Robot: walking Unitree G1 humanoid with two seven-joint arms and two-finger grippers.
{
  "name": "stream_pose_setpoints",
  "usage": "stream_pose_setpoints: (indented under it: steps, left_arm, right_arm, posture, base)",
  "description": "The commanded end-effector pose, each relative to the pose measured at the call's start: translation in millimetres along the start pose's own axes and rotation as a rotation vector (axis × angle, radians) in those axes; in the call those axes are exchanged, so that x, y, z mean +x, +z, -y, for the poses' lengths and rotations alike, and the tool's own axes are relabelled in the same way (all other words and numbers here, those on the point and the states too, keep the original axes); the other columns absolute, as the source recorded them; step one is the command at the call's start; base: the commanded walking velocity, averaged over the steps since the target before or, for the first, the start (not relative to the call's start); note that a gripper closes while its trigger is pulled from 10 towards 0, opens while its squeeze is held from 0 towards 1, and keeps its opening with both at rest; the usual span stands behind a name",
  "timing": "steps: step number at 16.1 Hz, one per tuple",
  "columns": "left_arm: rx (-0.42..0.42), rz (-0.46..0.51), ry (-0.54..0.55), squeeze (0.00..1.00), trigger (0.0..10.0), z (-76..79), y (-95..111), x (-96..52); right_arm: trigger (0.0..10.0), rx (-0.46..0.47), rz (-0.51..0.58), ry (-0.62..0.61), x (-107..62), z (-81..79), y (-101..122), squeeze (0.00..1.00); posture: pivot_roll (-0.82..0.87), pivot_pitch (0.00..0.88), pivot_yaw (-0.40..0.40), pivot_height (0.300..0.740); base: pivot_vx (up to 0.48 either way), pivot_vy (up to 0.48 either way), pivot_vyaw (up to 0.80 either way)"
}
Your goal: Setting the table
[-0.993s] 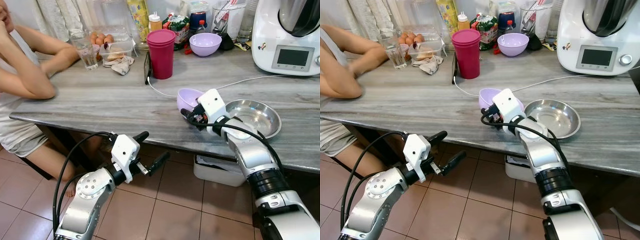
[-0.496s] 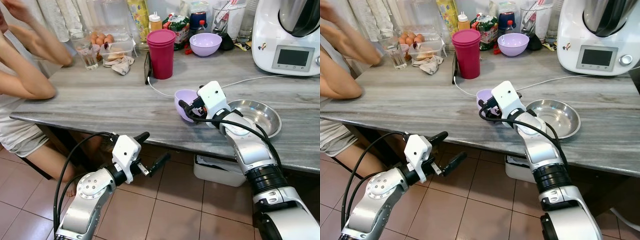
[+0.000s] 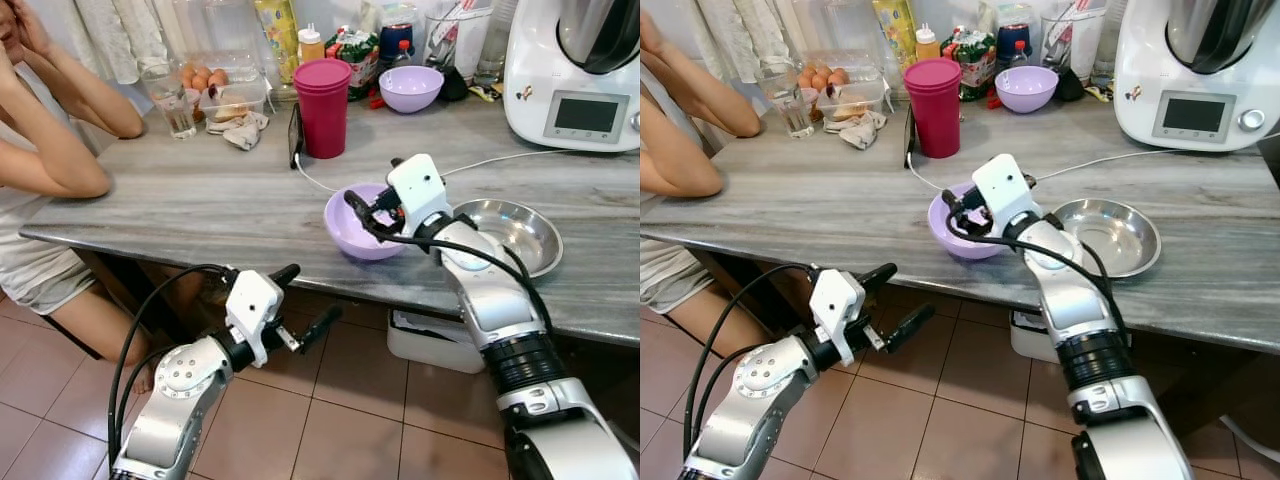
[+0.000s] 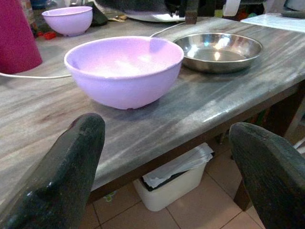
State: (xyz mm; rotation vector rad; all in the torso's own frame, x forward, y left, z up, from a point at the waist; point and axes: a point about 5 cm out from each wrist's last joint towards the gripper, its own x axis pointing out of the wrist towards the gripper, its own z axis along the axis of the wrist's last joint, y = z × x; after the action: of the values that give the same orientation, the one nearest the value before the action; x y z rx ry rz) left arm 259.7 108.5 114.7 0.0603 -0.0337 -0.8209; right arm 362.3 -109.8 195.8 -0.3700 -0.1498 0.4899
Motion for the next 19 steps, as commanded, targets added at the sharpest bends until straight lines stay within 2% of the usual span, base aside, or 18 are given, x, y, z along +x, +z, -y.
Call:
stream_pose_setpoints:
  steps: [1, 6, 7, 8, 9, 11, 16, 19]
  left_arm:
    - [0.009, -0.013, 0.004, 0.0, 10.0, -1.9, -1.2, -2.4]
    - [0.011, -0.009, 0.014, 0.0, 10.0, -3.1, -1.0, -1.5]
    - [0.016, 0.001, 0.035, 0.0, 10.0, -5.5, 0.4, -1.1]
    - [0.014, 0.002, 0.036, 0.0, 10.0, -5.6, 0.4, -1.0]
    - [0.014, 0.003, 0.037, 0.0, 10.0, -5.4, 0.5, -0.6]
    - [0.013, 0.001, 0.033, 0.0, 10.0, -4.2, -0.1, -0.8]
    - [0.014, -0.002, 0.042, 0.0, 10.0, -4.4, -1.1, -1.6]
    - [0.009, 0.0, 0.04, 0.0, 10.0, -2.3, -1.1, -1.5]
  right_arm:
    - [10.0, 0.008, 0.042, -0.013, -0.5, -3.3, 8.3, 1.0]
    - [10.0, 0.082, 0.135, -0.005, -4.1, -23.8, 23.2, 1.0]
    - [10.0, 0.133, 0.174, 0.029, -7.5, -38.6, 28.5, 1.0]
    - [10.0, 0.138, 0.179, 0.041, -8.1, -42.0, 28.8, 1.0]
    - [10.0, 0.167, 0.184, 0.102, -10.9, -55.9, 28.9, 1.0]
    - [10.0, 0.203, 0.172, 0.158, -15.8, -69.8, 25.4, 1.0]
    - [10.0, 0.258, 0.112, 0.227, -26.1, -82.6, 12.0, 1.0]
    - [10.0, 0.3, 0.058, 0.229, -29.3, -83.7, 0.2, 1.0]
  posture:
    - [-0.23, 0.064, 0.112, 0.74]
    - [-0.23, 0.06, 0.111, 0.74]
    - [-0.22, 0.059, 0.112, 0.74]
    - [-0.22, 0.059, 0.112, 0.74]
    - [-0.22, 0.058, 0.111, 0.74]
    - [-0.22, 0.058, 0.112, 0.74]
    - [-0.23, 0.057, 0.109, 0.74]
    - [-0.22, 0.065, 0.109, 0.74]
  base:
    - [0.0, 0.0, 0.0]
    - [0.0, 0.0, 0.0]
    - [0.0, 0.0, 0.0]
    - [0.0, 0.0, 0.0]
    - [0.0, 0.0, 0.0]
    - [0.0, 0.0, 0.0]
    - [0.0, 0.0, 0.0]
    - [0.0, 0.0, 0.0]
